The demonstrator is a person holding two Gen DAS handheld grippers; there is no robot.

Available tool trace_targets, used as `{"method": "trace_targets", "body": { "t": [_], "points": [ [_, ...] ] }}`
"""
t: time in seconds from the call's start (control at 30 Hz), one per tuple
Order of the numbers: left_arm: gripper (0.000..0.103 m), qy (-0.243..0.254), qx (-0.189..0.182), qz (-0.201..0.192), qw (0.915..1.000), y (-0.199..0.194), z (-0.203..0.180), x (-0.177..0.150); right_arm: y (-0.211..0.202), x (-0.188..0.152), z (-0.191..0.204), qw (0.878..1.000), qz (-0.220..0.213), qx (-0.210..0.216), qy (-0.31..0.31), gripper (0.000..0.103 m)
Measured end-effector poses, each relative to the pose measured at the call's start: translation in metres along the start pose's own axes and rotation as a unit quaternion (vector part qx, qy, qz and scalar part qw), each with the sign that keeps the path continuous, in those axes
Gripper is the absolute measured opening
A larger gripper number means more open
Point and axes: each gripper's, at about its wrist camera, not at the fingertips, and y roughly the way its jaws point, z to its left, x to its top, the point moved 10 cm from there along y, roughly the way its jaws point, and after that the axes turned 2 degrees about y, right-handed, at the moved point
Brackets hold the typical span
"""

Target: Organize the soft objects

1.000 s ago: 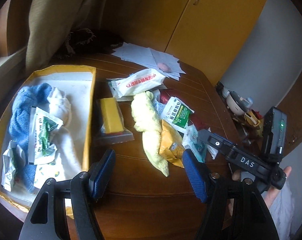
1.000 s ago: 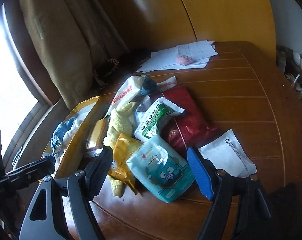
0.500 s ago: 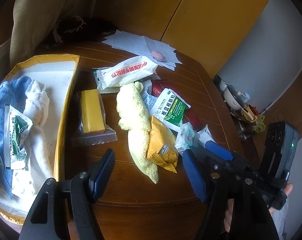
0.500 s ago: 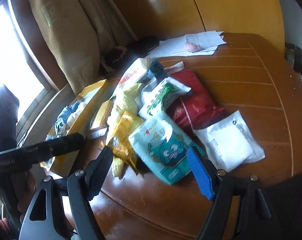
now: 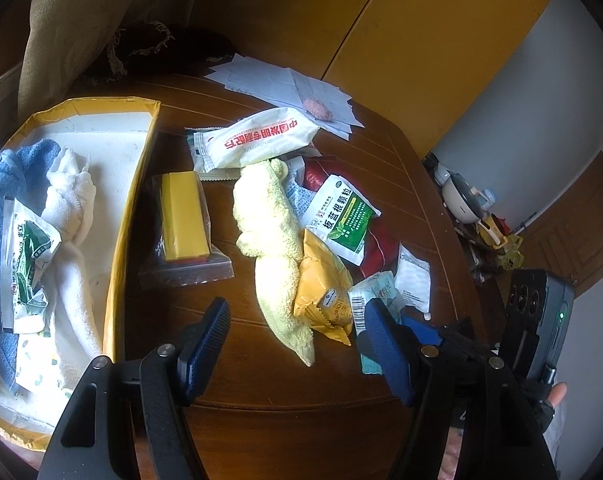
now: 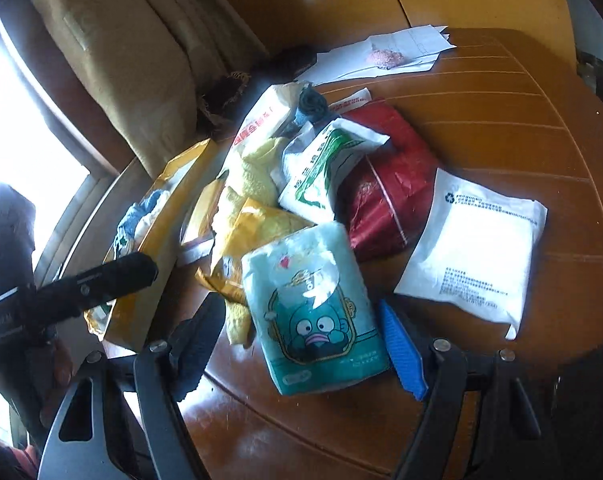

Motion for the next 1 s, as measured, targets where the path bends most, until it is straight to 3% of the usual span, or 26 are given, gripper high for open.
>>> {"method": "trace_targets", "body": {
  "t": [0.17,0.2,0.23,0.4,0.5,0.63,0.73,0.8,0.83,1.0],
  "points": [
    [0.073,0.017,-0.001,0.001,0.9998,0.009,-0.014,0.008,-0.006,-0.01,-0.006,0.999,-0.015,-0.044,-0.009,0.071],
    [0.073,0.024,0.0,0.0,0.9997,0.011,-0.019,0.011,-0.006,-0.011,-0.008,0.998,-0.016,-0.055,-0.009,0.057],
    [0.073,0.032,0.001,0.0,0.9995,0.012,-0.023,0.014,-0.007,-0.012,-0.01,0.998,-0.015,-0.063,-0.008,0.051],
    [0.073,0.071,0.015,0.009,0.9973,0.032,-0.039,0.016,-0.015,-0.016,-0.018,0.996,-0.025,-0.084,-0.003,0.046],
    [0.073,0.086,0.044,0.036,0.9947,0.052,-0.036,0.01,-0.02,-0.014,-0.03,0.994,-0.039,-0.101,0.013,0.043],
    [0.07,0.1,0.057,0.049,0.9922,0.06,-0.038,0.0,-0.021,-0.015,-0.032,0.994,-0.043,-0.097,0.018,0.043],
    [0.069,0.13,0.092,0.039,0.9865,0.063,-0.04,0.001,-0.021,-0.016,-0.032,0.994,-0.045,-0.1,0.014,0.043],
    [0.058,0.146,0.123,0.051,0.9803,0.073,-0.035,-0.005,-0.022,-0.016,-0.033,0.994,-0.048,-0.1,0.014,0.043],
    [0.057,0.157,0.134,0.048,0.9773,0.075,-0.033,-0.007,-0.022,-0.016,-0.033,0.994,-0.049,-0.099,0.017,0.043],
    [0.053,0.148,0.117,0.031,0.9815,0.063,-0.027,-0.007,-0.022,-0.018,-0.031,0.993,-0.049,-0.106,0.01,0.043]
  ]
}}
